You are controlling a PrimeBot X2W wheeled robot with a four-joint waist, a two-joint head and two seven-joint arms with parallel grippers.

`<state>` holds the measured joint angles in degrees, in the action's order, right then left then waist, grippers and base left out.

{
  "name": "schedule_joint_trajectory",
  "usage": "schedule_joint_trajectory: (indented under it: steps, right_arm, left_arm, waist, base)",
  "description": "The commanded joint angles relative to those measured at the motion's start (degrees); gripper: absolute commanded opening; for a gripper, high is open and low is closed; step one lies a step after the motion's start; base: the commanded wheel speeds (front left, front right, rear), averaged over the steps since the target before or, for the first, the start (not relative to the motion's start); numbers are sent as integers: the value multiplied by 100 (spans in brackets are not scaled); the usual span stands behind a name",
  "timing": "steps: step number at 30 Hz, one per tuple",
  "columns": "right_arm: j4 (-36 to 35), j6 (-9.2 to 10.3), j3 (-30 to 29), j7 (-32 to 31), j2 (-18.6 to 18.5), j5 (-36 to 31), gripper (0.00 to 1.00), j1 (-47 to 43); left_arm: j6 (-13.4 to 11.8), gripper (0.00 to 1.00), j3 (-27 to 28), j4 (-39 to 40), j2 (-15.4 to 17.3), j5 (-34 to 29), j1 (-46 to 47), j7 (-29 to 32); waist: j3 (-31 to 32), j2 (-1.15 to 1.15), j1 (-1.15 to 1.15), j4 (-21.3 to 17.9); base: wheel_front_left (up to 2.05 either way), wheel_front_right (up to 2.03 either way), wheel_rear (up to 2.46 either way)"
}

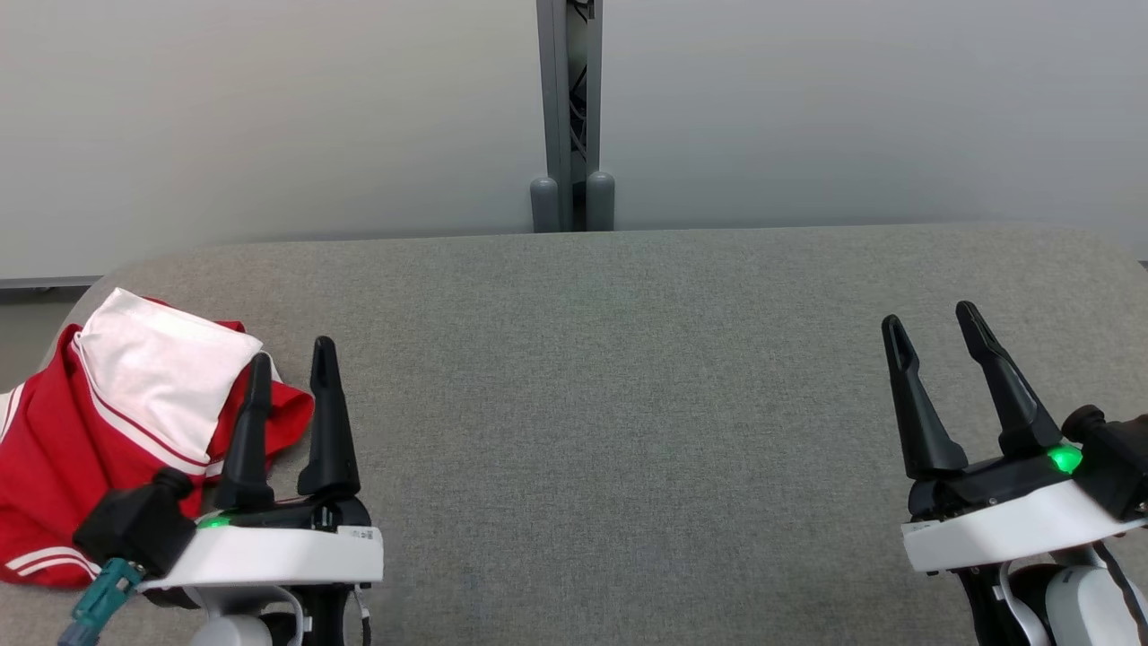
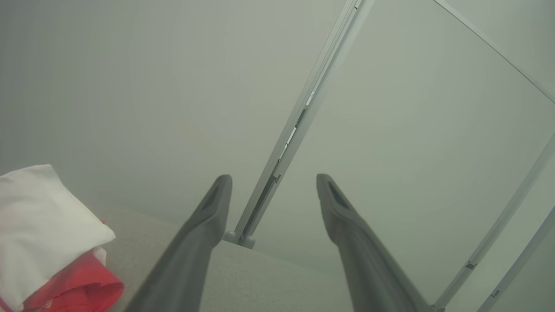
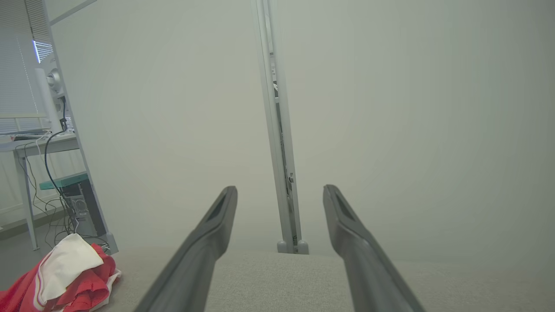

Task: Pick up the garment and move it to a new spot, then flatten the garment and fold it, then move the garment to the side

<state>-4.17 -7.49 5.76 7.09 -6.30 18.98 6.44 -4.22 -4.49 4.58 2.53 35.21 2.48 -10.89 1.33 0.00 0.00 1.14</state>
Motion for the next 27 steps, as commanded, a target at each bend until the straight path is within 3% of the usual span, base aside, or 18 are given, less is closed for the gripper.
schedule_joint_trajectory:
  steps: [1, 7, 13, 21, 27]
  right_arm:
    - [-90, 0, -41, 93, -10, -201, 100, 5]
    - [144, 0, -347, 180, 195, -258, 100, -159]
    - [850, 0, -609, 304, 338, -139, 100, -197]
    - [1338, 0, -588, 436, 344, -692, 100, -191]
    - [1527, 0, -486, 526, 338, -867, 100, -202]
  left_arm:
    - [-79, 100, -156, 24, 30, -242, -57, -46]
    - [-144, 100, -384, -185, 30, -756, -133, -94]
    - [-407, 100, -701, -474, 35, -1461, -216, -161]
    - [-647, 100, -785, -1050, 38, -1697, -328, -231]
    - [-629, 100, -792, -1216, 41, -1864, -368, -279]
  waist:
    - [1, 0, 0, 2]
    - [24, 0, 0, -5]
    - [85, 0, 0, -22]
    - [147, 0, 0, -76]
    - [173, 0, 0, -81]
  base:
    - [0, 0, 0]
    - [0, 0, 0]
    - [0, 0, 0]
    - [0, 0, 0]
    - [0, 0, 0]
